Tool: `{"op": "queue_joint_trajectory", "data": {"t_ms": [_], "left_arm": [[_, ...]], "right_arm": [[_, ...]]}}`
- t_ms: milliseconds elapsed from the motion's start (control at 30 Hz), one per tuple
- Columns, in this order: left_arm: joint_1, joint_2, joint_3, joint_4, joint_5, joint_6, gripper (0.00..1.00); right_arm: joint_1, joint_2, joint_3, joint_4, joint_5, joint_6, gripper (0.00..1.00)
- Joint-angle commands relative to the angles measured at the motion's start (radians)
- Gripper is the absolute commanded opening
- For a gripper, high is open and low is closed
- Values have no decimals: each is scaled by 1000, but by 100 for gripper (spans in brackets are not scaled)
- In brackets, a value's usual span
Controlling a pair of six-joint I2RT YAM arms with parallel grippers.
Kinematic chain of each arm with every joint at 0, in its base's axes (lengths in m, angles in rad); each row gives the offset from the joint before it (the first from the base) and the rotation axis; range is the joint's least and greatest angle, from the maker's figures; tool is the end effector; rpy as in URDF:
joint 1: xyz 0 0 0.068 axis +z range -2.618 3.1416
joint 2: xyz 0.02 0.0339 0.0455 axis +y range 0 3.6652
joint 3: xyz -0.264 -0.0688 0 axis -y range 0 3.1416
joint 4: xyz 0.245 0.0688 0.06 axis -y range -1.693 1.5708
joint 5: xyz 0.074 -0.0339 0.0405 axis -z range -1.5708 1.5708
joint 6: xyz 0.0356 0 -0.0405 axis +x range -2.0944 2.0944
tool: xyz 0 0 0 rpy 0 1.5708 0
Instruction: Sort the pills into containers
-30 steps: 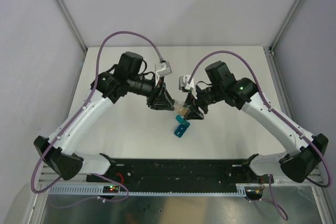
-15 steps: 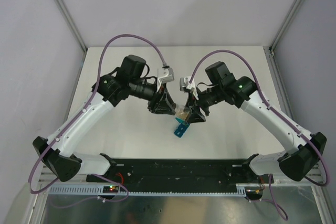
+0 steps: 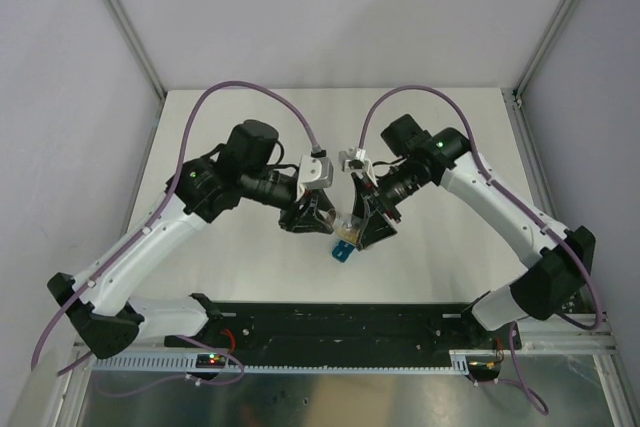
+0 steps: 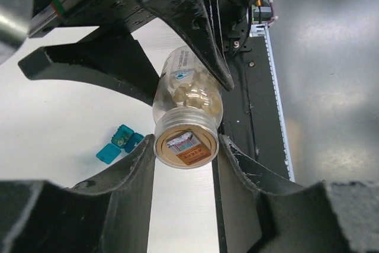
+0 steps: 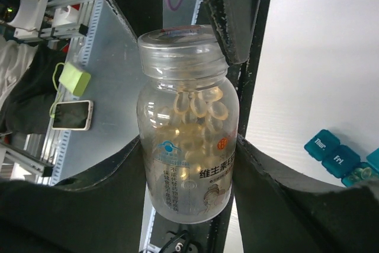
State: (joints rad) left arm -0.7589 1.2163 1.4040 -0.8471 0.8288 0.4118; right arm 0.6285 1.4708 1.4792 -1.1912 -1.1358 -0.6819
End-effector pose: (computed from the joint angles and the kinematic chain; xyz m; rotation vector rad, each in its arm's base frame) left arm 0.1527 -0.1810 0.4057 1.5707 1.5326 -1.1110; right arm 0.2009 0.1859 0.3559 -1.6598 1.6781 1.4814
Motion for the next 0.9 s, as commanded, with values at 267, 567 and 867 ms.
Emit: {"op": "queue_joint_trajectory", "data": {"t_ms": [267, 567, 867], "left_arm": [[-54, -16, 25, 3, -92, -14, 92], [23, -22, 84, 2, -121, -137, 100], [177, 67, 214, 2, 32, -382, 99]], "right_arm": [[-2, -39, 35, 188, 30, 82, 0], [13, -150, 4, 288, 257, 153, 0], [94, -212, -7, 382, 591, 162, 0]]}}
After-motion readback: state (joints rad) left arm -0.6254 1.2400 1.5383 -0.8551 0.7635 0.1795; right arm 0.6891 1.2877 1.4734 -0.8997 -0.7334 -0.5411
